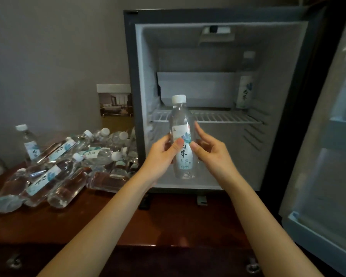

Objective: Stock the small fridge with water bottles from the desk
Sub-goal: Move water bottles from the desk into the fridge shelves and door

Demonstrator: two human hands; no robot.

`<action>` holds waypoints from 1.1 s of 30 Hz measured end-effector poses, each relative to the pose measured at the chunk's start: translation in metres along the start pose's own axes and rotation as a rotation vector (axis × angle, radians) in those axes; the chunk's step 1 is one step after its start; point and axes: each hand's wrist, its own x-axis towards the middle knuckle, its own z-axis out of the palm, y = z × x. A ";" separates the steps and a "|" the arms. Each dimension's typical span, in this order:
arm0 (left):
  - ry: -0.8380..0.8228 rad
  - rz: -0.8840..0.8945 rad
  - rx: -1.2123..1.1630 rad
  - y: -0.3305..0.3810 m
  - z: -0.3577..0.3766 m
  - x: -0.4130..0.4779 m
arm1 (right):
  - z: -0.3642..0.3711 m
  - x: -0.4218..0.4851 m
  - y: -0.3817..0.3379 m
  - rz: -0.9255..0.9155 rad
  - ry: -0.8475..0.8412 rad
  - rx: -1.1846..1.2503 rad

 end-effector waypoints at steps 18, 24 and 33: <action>0.019 0.147 0.096 0.040 0.079 0.140 | -0.067 0.093 -0.041 -0.083 0.474 -0.160; -0.050 0.168 0.048 0.028 0.078 0.159 | -0.076 0.114 -0.024 -0.053 0.454 -0.187; -0.133 0.117 0.189 0.006 0.079 0.183 | -0.080 0.129 0.010 -0.078 0.511 -0.320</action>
